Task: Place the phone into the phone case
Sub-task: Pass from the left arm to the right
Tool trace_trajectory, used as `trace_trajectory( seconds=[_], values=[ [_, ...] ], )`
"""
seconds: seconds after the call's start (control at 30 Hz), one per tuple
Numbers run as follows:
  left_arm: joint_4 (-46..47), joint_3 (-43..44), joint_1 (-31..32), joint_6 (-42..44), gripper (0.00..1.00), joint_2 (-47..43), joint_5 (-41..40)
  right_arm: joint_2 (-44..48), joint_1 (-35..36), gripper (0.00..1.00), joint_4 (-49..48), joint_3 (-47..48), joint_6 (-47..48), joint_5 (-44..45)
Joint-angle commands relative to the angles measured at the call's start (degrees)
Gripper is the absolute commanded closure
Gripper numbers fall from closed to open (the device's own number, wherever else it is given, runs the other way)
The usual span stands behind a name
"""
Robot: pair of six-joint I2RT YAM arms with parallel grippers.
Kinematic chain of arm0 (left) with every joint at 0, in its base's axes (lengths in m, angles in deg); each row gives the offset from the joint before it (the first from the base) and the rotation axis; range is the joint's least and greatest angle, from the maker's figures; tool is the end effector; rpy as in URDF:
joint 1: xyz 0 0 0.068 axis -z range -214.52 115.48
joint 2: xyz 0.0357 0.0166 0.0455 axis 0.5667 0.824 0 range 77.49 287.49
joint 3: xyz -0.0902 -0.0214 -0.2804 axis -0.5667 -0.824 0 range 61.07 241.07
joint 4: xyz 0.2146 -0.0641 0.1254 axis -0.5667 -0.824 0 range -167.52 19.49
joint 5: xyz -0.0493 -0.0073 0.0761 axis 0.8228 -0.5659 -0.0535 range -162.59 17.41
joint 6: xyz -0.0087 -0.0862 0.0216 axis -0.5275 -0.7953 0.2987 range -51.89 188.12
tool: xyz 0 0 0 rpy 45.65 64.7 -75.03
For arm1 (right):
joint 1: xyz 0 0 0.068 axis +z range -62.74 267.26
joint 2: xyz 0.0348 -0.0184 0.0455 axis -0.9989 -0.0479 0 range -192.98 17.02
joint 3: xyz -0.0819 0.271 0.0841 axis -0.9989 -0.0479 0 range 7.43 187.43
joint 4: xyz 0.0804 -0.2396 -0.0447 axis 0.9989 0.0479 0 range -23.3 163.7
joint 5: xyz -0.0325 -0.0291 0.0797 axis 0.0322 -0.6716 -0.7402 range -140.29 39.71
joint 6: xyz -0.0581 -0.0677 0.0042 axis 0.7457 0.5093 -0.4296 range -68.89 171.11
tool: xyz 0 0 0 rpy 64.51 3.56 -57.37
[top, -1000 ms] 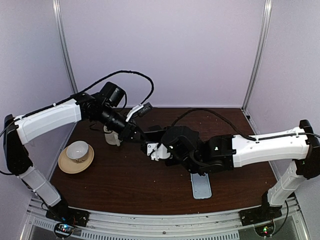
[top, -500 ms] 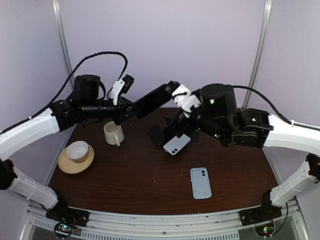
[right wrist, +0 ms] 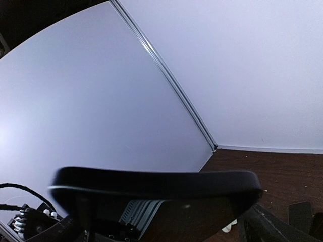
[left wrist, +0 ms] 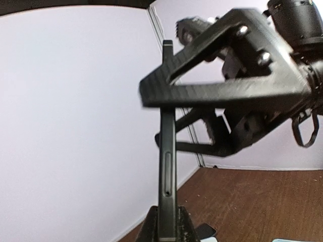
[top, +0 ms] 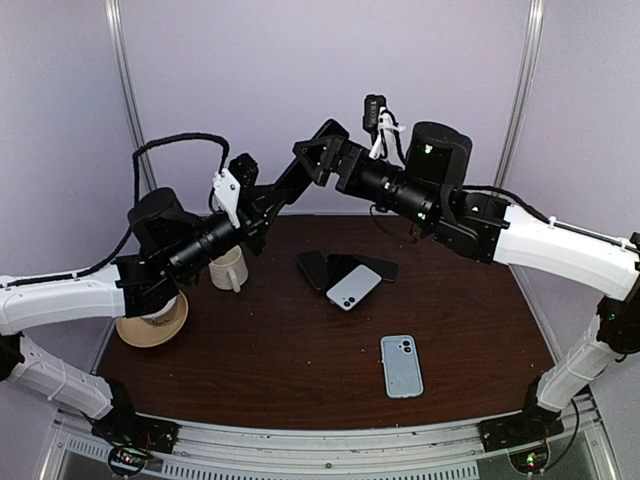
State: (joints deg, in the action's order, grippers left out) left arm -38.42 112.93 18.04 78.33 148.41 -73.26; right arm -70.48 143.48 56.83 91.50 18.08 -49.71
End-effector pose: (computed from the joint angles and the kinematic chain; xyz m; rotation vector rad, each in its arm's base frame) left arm 0.1966 -0.2552 0.3980 0.7048 1.1744 -0.6148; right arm 0.2248 0.3347 0.4632 -0.3105 1.5578 1.2432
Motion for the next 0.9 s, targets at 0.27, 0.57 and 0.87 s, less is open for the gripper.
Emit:
trace_trajectory(
  seconds=[0.27, 0.57, 0.87],
  values=[
    [16.9, 1.4, 2.7, 4.9, 1.00, 2.0, -6.5, -1.5, -0.2, 0.02, -6.9, 1.2, -6.5, -2.8],
    [14.3, 4.7, 2.7, -2.7, 1.00, 2.9, -7.5, -2.7, 1.0, 0.07, -7.0, 1.8, -4.3, -3.4],
    [13.0, 5.5, 2.7, -2.6, 1.00, 3.6, -6.0, -4.0, 1.3, 0.14, -7.1, 3.5, -2.8, -4.2]
  ],
)
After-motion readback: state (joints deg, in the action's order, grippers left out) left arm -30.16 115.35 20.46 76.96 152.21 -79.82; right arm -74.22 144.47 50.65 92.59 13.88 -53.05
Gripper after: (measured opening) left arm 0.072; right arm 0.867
